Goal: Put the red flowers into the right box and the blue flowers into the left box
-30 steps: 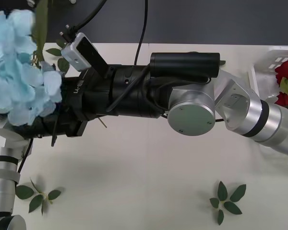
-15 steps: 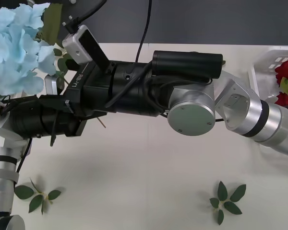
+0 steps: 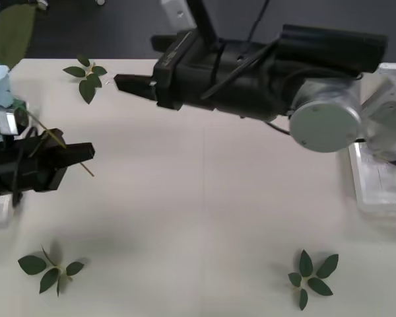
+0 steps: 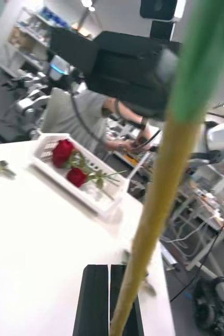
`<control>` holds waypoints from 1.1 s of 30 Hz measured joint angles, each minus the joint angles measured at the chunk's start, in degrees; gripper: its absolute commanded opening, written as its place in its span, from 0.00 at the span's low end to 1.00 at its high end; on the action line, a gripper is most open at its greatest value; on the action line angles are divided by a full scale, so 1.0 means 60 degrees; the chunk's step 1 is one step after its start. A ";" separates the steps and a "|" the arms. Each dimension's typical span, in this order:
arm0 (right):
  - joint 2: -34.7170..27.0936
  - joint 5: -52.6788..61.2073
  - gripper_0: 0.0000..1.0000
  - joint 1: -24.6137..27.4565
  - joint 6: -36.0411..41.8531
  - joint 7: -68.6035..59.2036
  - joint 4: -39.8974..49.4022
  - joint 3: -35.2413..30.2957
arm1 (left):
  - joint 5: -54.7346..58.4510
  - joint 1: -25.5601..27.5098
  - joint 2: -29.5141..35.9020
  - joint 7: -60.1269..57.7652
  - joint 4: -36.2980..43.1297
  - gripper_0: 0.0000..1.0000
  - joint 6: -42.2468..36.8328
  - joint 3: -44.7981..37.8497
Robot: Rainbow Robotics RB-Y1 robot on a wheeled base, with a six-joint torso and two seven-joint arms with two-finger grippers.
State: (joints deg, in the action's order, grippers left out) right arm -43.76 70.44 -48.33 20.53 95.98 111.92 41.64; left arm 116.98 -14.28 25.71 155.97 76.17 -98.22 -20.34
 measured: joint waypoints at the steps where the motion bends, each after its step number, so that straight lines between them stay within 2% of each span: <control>1: -0.0179 0.0246 0.98 0.0111 0.0497 -0.0025 0.0061 -0.0371 | 0.0000 0.0159 0.0137 0.0000 0.0126 0.00 0.0034 -0.0210; 3: -0.0424 0.0714 0.99 0.0368 0.1559 -0.0027 0.0175 -0.1250 | -0.0001 0.0553 0.0414 0.0000 0.0515 0.00 0.0259 -0.0657; 8: -0.0722 0.1498 0.98 0.1090 0.3078 -0.0030 0.0374 -0.3485 | -0.0001 0.1797 0.1104 0.0000 0.1772 0.00 0.1132 -0.1572; 12: -0.0886 0.2099 0.98 0.1423 0.4640 -0.0030 0.0391 -0.4728 | -0.0001 0.2866 0.1686 0.0000 0.2486 0.00 0.2079 -0.2007; 19: -0.0914 0.4364 0.99 0.1634 0.7795 -0.0030 0.0407 -0.5584 | -0.0759 0.4411 0.2468 0.0000 0.3201 0.00 0.3508 -0.2747; 22: -0.0914 0.4622 0.98 0.1826 0.9672 -0.0028 0.0416 -0.5971 | -0.1286 0.4833 0.2695 0.0000 0.3246 0.00 0.3956 -0.3147; 25: -0.0913 0.4622 0.99 0.2320 1.0489 0.0153 0.0431 -0.6555 | -0.1832 0.5117 0.2890 0.0000 0.3247 0.00 0.4412 -0.3481; 27: -0.0906 0.4622 0.98 0.2881 1.0592 0.1302 0.0436 -0.7004 | -0.2274 0.5245 0.3045 0.0000 0.3248 0.00 0.4663 -0.3625; 31: -0.0604 0.4825 0.98 0.4237 1.0585 0.5082 0.0392 -0.7892 | -0.3299 0.5390 0.3387 0.0000 0.3250 0.00 0.5098 -0.3761; 33: -0.0338 0.4981 0.98 0.4724 1.0588 0.6103 0.0196 -0.8167 | -0.3952 0.5392 0.3513 0.0000 0.3251 0.00 0.5286 -0.3787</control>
State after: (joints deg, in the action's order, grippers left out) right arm -45.79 100.33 -19.99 84.05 132.60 113.10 -7.36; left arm 93.27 18.07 46.79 155.97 95.68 -66.51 -43.06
